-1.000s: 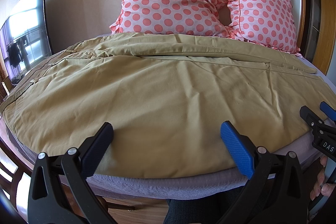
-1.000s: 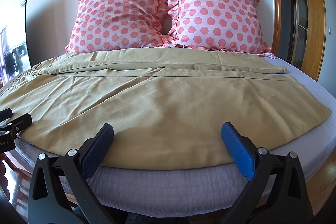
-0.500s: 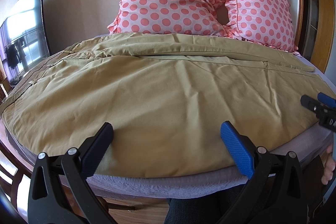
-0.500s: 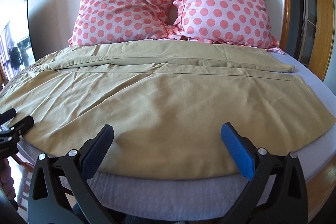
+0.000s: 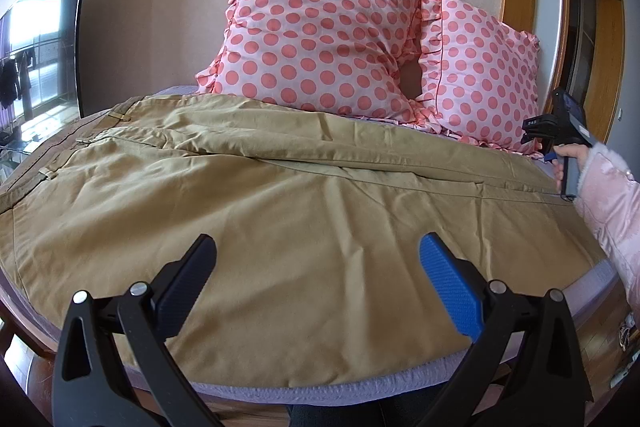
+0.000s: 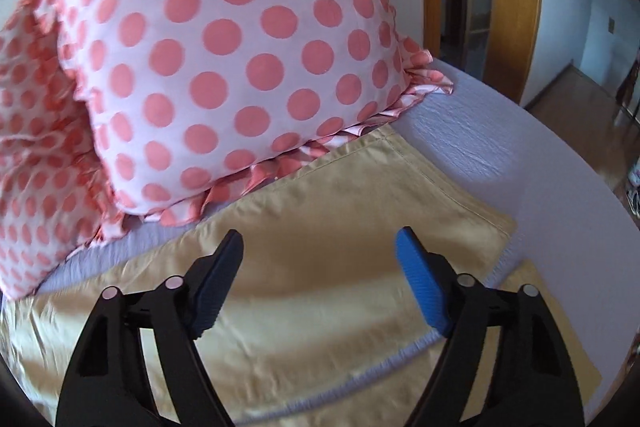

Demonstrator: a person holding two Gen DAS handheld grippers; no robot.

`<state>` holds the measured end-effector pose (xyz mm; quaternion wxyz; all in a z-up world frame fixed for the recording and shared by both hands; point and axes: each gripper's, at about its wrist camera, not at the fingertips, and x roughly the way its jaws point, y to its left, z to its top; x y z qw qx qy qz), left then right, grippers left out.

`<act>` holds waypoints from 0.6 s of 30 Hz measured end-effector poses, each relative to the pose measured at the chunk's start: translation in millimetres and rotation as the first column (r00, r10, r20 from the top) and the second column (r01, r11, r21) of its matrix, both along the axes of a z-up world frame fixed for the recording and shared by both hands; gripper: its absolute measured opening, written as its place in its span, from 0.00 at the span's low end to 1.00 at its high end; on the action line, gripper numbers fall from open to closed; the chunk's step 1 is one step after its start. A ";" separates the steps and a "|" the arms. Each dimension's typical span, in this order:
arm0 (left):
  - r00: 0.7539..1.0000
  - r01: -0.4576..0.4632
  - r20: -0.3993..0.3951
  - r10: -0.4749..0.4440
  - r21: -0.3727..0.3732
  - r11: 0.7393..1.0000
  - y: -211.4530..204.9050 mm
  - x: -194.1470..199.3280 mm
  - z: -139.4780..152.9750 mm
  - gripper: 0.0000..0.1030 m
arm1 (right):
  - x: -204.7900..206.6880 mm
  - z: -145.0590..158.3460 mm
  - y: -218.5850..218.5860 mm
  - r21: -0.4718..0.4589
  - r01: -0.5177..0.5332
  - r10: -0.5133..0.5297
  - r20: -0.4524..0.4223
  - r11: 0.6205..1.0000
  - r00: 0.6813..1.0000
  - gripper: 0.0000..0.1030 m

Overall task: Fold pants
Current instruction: 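Reach the right tool to the trouser hem and grasp it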

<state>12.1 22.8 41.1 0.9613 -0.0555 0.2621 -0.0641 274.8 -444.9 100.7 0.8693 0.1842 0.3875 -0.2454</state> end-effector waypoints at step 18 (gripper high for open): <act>0.997 0.078 -0.023 -0.079 -0.058 0.995 8.9 29.0 -13.3 0.98 | 50.1 -57.3 -68.1 0.084 0.200 -0.201 0.008 0.976 0.980 0.05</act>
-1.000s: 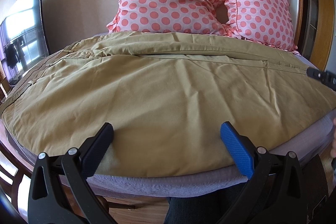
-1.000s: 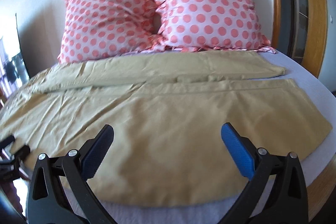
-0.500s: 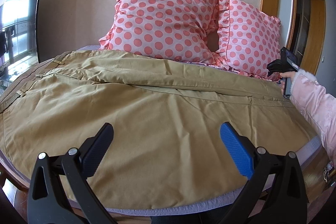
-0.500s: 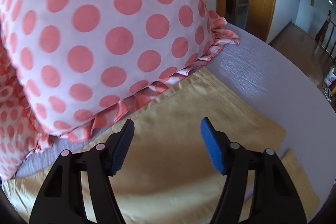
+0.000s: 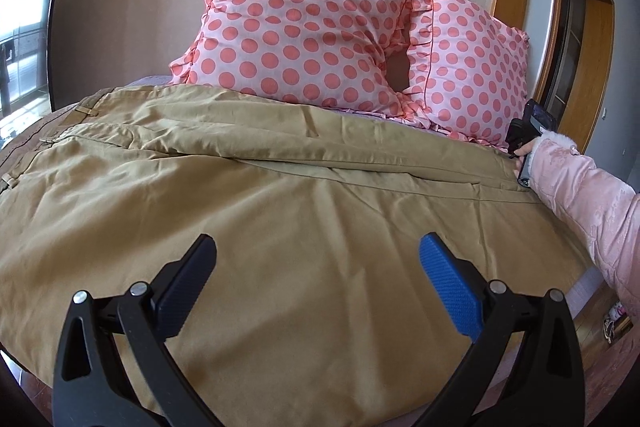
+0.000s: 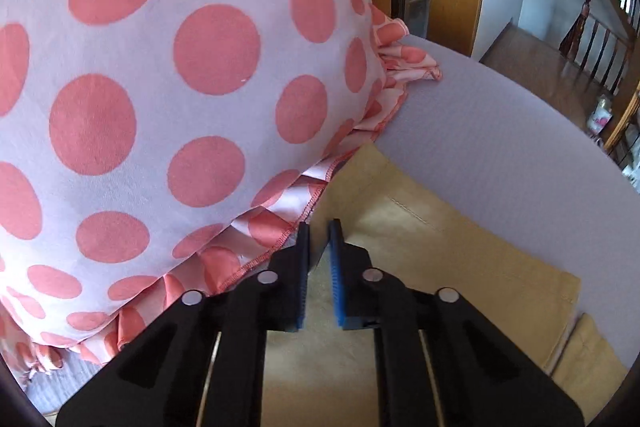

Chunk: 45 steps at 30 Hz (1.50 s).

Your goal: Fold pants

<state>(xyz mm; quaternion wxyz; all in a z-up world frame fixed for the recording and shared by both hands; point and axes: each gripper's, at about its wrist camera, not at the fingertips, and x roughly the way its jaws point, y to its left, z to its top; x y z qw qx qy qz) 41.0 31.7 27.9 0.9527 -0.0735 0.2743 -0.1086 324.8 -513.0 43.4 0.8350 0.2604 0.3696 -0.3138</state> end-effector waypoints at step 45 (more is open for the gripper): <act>0.935 -0.307 -0.231 0.268 -0.152 0.940 105.1 167.1 51.3 0.95 | -324.4 15.0 -6.2 0.262 -0.348 0.107 0.641 0.900 0.760 0.03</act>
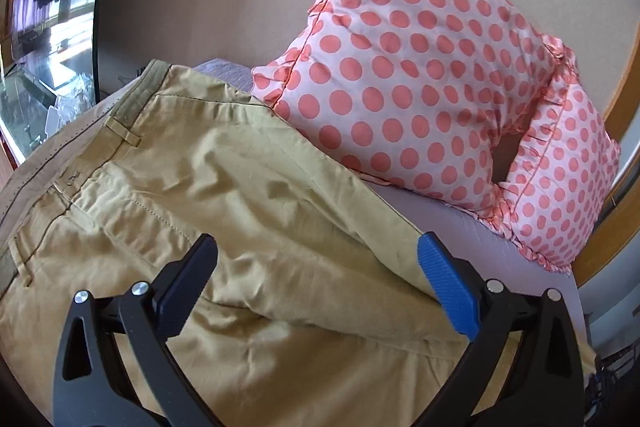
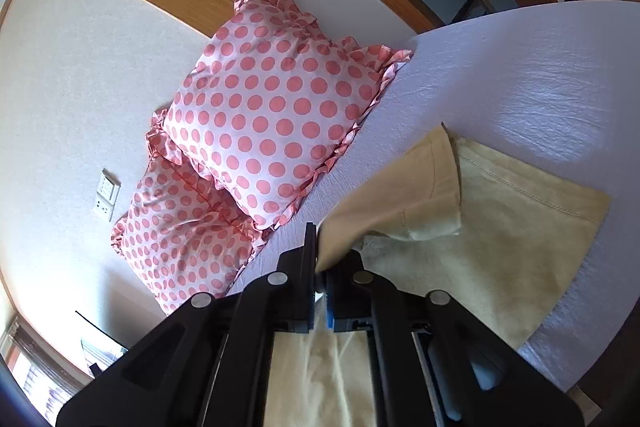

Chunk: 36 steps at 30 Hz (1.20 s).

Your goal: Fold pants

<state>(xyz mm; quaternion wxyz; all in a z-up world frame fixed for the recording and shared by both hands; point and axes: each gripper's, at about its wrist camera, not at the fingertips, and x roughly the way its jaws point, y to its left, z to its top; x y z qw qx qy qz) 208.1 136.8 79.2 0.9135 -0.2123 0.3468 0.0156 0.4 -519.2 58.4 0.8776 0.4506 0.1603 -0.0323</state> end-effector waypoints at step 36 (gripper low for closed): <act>0.989 -0.144 -0.035 0.141 -0.130 0.981 62.2 -227.4 -66.3 0.12 | -59.8 -31.8 -32.7 -0.034 0.151 -0.153 -0.078 0.988 0.985 0.02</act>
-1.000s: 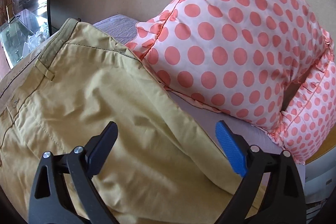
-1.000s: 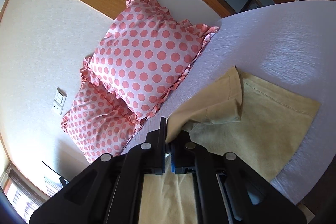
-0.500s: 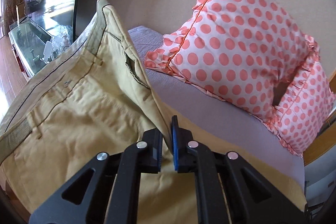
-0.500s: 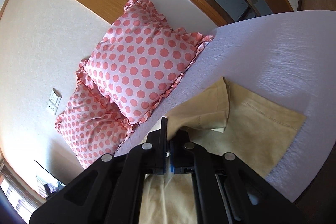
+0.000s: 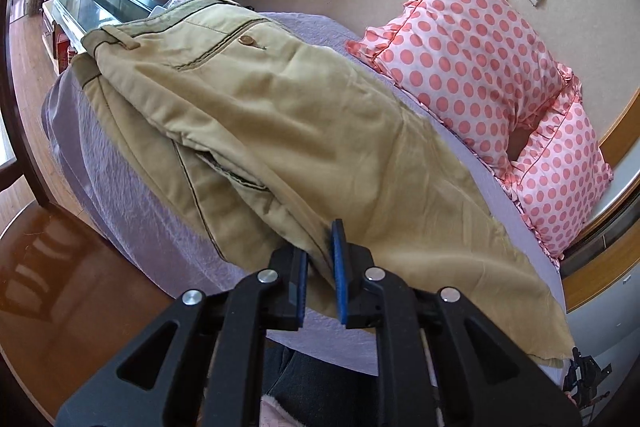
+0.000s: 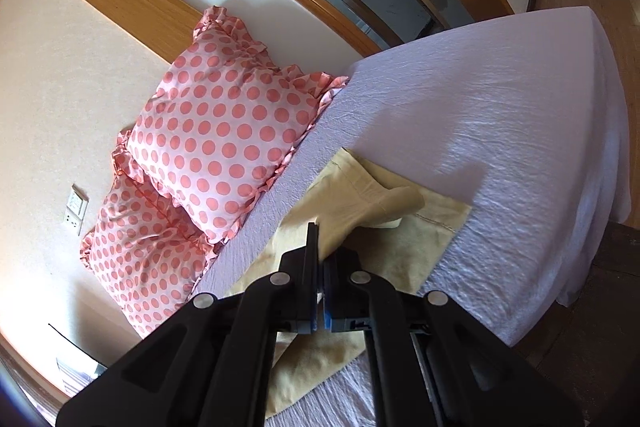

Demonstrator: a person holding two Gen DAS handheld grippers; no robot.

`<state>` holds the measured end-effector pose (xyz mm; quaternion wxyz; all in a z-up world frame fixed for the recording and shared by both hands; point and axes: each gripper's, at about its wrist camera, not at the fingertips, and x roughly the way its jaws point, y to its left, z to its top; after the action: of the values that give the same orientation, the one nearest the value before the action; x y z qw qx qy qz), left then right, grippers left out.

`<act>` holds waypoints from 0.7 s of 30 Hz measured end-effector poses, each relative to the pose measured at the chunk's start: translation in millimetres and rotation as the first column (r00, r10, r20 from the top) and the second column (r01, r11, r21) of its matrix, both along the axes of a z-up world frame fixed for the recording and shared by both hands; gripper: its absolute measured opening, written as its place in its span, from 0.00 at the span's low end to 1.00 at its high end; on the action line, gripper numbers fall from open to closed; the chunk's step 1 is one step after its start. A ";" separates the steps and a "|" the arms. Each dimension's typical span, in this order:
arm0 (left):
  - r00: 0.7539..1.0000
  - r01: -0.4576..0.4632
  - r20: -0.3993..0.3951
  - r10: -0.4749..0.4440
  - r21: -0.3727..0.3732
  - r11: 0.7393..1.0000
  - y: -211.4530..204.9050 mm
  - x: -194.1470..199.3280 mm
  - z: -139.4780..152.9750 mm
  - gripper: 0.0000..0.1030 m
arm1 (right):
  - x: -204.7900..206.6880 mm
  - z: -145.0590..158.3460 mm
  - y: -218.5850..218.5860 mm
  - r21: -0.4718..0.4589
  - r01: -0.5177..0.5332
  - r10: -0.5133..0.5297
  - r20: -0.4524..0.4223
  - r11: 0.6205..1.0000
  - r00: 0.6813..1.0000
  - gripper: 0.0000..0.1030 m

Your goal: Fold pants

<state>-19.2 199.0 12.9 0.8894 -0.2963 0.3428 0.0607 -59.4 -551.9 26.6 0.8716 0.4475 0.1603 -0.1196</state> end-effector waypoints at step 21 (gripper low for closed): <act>0.990 0.049 0.128 -0.059 0.079 0.996 3.3 -32.3 1.3 0.44 | -16.2 -8.0 9.7 -0.132 0.095 -0.114 -0.145 0.987 0.983 0.35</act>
<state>-51.5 202.3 14.1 0.9217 -0.2566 0.2895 0.0302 -75.6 -542.2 18.6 0.8755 0.3898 0.1946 -0.2088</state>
